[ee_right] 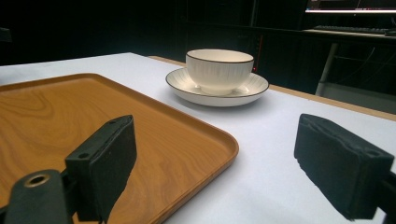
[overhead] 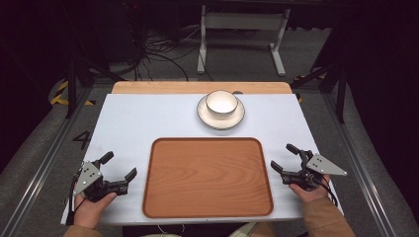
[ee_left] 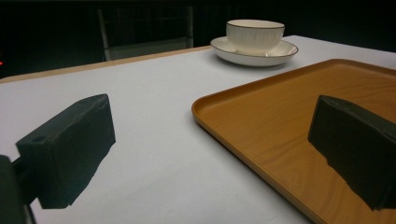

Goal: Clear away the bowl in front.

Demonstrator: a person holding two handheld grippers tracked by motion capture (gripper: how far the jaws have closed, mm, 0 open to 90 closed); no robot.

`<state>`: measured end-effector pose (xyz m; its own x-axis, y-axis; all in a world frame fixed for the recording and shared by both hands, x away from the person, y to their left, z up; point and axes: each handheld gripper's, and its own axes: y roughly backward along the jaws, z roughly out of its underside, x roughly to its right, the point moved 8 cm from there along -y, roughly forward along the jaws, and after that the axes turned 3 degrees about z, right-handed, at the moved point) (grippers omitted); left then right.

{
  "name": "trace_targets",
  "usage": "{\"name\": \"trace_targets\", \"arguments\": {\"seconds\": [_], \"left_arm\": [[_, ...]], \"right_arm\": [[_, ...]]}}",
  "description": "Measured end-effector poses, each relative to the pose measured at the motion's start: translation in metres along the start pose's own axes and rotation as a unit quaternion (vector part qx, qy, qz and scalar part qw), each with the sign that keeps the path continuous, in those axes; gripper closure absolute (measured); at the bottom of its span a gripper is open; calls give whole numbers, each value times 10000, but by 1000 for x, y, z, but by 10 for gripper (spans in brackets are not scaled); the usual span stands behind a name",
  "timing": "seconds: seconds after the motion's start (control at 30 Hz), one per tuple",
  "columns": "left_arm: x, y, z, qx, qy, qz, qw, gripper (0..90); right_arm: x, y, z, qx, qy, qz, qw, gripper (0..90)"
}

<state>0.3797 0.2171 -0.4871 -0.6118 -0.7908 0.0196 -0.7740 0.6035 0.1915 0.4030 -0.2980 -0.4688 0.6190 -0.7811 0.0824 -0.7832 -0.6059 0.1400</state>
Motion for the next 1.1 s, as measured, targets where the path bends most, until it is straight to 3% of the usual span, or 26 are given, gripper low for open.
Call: {"name": "trace_targets", "arguments": {"seconds": [0.23, 0.47, 0.77, 1.1], "left_arm": [[-1, 0, 0, -42, 4, -52, 10000, 60], [-1, 0, 0, 7, 87, 124, 9999, 42], [-2, 1, -1, 11, 141, 134, 9998, 46], [1, 1, -14, 99, 186, 219, 9995, 54]], "right_arm": [[0, 0, 0, -9, 1, -28, 10000, 139], [0, 0, 0, -21, 6, -41, 10000, 143], [0, 0, 0, -31, -8, -36, 10000, 143], [0, -2, 1, -78, -7, -55, 10000, 140]]}}
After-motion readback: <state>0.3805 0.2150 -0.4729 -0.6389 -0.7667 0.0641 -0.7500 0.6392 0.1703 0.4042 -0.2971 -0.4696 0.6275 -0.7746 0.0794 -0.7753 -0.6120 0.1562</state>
